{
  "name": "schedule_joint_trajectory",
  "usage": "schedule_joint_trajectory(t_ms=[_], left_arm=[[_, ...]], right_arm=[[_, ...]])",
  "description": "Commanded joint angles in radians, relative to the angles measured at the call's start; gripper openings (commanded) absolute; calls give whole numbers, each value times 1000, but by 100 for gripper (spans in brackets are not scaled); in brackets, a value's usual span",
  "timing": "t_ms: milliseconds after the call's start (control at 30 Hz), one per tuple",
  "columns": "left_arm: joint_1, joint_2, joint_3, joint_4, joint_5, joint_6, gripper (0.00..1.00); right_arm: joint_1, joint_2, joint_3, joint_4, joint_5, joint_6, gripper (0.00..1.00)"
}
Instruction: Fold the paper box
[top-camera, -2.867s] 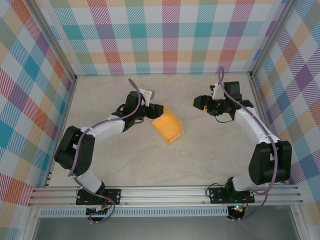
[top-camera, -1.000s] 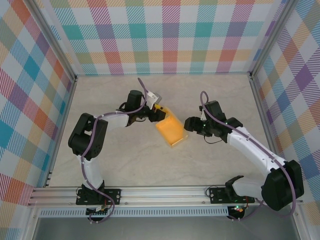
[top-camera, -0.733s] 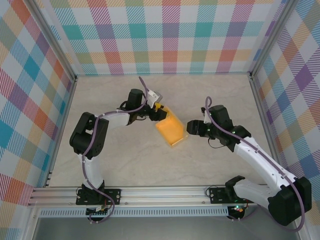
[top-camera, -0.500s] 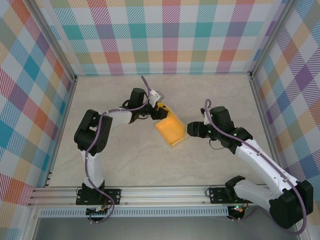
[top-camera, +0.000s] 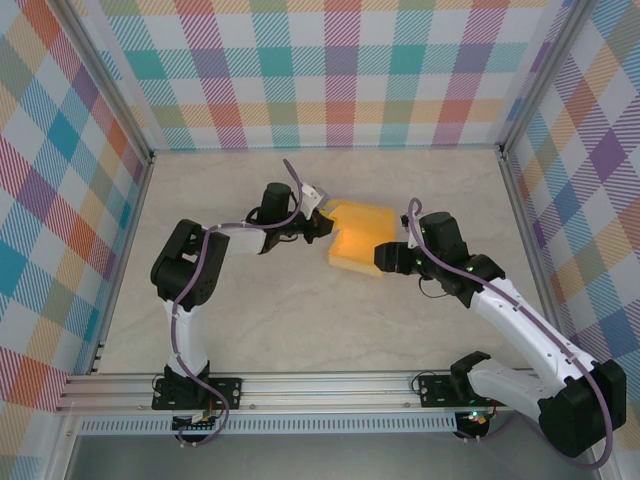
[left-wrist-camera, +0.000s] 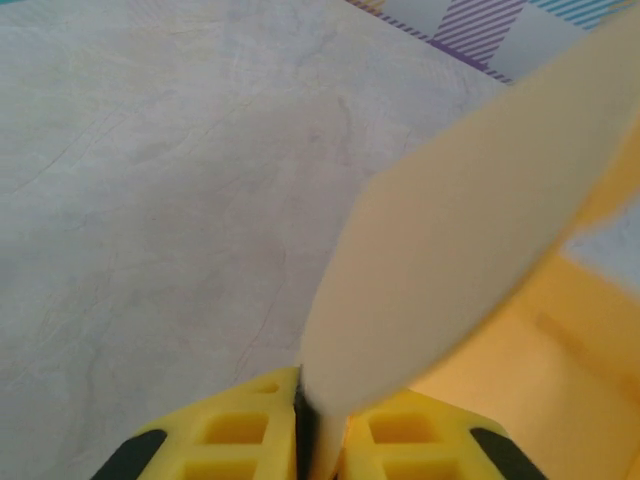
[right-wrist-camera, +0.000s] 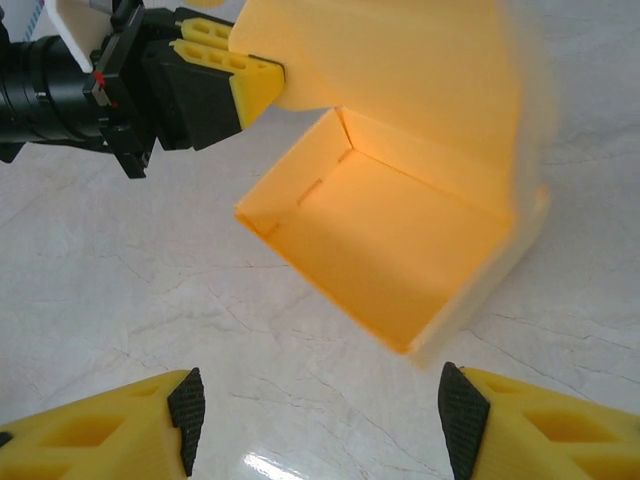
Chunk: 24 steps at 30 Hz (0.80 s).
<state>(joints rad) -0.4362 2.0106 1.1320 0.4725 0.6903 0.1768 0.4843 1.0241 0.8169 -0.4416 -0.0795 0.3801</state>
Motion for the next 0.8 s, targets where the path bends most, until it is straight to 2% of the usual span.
schedule_joint_trajectory(t_ms=[0,100,300,433,533,600,767], left_arm=[[-4,-77,-58,76,-74,-8,10],[-5,-108,-113,126,-150,-37,5],[-13,-147,-195,181,-249,-50,5],[-11,-186,-208,135,-272,18,5],[-8,-213,-186,48,-257,84,5],[-4,-223,-172,6,-244,113,5],[7,-235,-156,-40,-204,152,6]], right_arm=[[5,-3,4,23,33,9,67],[5,29,19,29,42,4,68],[-3,121,56,63,58,-9,67],[-75,147,101,88,-36,-124,69],[-140,179,105,140,-152,-296,69],[-168,201,65,236,-210,-436,67],[-259,305,19,483,-307,-512,65]])
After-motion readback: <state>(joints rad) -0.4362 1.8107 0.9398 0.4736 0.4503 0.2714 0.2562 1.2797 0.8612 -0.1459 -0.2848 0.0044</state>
